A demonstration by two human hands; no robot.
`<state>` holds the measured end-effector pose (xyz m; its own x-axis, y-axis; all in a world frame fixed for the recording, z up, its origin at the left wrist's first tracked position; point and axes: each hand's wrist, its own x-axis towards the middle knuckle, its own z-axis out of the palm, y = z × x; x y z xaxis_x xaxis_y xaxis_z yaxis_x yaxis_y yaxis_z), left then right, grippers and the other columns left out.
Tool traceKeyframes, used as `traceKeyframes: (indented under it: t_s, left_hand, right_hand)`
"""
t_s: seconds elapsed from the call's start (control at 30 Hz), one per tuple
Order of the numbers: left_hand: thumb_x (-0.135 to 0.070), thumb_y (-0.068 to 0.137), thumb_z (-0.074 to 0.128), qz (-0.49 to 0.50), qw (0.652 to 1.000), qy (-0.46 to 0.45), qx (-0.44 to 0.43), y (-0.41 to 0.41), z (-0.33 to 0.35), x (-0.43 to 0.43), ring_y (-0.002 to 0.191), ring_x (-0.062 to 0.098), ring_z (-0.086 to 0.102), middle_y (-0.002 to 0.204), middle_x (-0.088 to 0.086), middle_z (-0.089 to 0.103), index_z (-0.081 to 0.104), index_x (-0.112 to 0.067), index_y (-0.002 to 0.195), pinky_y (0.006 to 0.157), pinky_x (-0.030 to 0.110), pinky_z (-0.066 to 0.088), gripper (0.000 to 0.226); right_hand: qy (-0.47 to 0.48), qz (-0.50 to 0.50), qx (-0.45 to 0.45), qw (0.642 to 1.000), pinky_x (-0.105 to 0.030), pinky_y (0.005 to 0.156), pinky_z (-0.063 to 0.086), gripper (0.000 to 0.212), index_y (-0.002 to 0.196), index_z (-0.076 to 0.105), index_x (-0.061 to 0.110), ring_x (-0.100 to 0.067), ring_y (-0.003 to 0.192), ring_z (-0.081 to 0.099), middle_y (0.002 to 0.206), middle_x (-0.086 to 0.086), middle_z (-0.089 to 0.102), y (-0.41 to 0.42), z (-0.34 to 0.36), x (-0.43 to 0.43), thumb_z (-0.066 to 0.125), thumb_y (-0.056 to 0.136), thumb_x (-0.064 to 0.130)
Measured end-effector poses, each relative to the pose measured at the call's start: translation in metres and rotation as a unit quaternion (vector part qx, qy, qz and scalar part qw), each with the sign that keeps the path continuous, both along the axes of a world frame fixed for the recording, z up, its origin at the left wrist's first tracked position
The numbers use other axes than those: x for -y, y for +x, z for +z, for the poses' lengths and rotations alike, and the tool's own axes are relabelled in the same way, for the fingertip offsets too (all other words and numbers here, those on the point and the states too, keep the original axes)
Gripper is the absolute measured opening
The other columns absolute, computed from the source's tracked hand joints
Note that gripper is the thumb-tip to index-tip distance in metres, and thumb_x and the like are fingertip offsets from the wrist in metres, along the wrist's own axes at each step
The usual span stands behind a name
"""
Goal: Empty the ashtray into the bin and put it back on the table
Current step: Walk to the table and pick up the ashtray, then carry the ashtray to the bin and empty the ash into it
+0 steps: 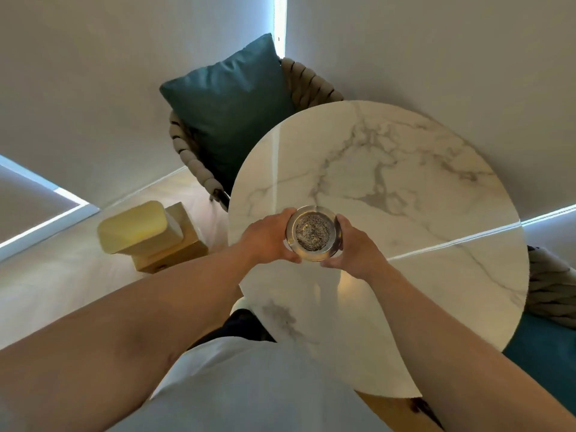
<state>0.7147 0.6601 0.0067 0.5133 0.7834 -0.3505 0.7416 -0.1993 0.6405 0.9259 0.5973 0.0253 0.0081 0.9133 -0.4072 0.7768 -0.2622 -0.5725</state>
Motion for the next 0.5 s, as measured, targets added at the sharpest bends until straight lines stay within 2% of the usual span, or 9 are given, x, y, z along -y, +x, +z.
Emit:
traceKeyframes:
  t_s: [0.27,0.5]
  left_hand:
    - [-0.056,0.052,0.089,0.089,0.996,0.013,0.015,-0.091,-0.005,0.024,0.102,0.013,0.063,0.117,-0.011,0.065,0.033,-0.040,0.133,0.088,0.044,0.055,0.100]
    - [-0.057,0.053,0.088,0.154,0.987,0.031,0.017,-0.198,-0.013,0.051,0.103,0.011,0.062,0.118,-0.012,0.065,0.034,-0.036,0.136,0.087,0.031,0.053,0.101]
  right_hand:
    - [0.010,0.107,-0.017,0.994,-0.045,0.085,0.054,0.092,0.133,0.039,0.021,-0.023,0.093,0.066,0.108,0.001,0.069,-0.079,-0.001,-0.020,0.092,0.058,0.028]
    - [0.014,0.185,0.003,0.983,-0.044,0.093,0.053,0.097,0.140,0.034,0.019,-0.024,0.109,0.063,0.124,-0.004,0.064,-0.188,-0.006,-0.023,0.092,0.062,0.029]
